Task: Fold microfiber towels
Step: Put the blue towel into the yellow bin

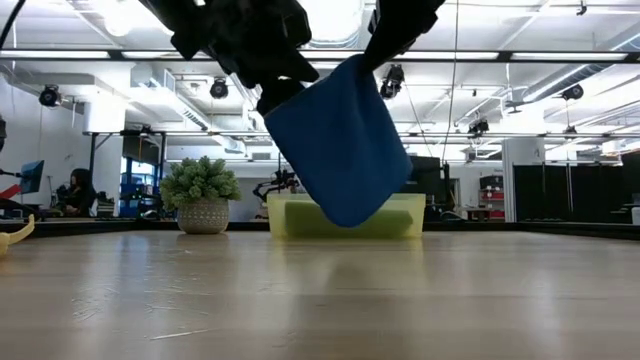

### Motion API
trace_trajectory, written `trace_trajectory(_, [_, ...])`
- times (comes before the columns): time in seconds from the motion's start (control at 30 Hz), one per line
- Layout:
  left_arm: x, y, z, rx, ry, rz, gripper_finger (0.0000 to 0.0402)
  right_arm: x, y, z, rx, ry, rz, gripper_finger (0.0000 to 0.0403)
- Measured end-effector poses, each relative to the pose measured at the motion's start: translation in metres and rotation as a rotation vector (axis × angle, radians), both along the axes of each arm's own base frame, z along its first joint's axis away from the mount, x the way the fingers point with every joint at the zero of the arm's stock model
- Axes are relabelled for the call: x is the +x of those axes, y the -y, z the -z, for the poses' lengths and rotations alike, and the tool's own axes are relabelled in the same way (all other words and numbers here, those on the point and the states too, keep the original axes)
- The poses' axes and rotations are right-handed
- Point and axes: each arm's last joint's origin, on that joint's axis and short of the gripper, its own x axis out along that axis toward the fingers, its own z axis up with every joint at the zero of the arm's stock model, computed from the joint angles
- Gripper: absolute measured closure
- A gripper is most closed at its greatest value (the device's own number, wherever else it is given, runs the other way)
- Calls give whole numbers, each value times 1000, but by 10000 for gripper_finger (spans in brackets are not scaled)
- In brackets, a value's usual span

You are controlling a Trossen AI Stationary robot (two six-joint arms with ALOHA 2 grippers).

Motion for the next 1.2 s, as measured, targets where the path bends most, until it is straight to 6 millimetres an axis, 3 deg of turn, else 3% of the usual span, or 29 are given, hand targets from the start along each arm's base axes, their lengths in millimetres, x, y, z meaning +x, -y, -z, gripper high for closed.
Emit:
trace_trajectory(0.13, [2, 0, 3, 16, -24, -48, 182, 0, 2, 0, 3, 1, 10, 392])
trace_trajectory(0.23, [-1, -1, 9, 54, -93, -121, 207, 0, 3, 0, 3, 0, 14, 392])
trace_trajectory(0.47, [-11, -2, 2, 176, -153, -115, 382, 0, 8, 1, -9, -7, 13, 392])
trace_trajectory(0.67, [-19, -5, -30, 300, -153, -144, 397, -2, 25, -4, -23, -1, 43, 392])
trace_trajectory(0.87, [-23, -19, -62, 475, -143, -193, 400, -8, 58, -15, -73, 24, 74, 392])
trace_trajectory(0.97, [-21, -35, -76, 552, -130, -246, 400, -11, 79, -18, -107, 25, 98, 392])
trace_trajectory(1.2, [-24, -87, -85, 617, -155, -396, 401, -19, 130, -27, -132, 93, 140, 392])
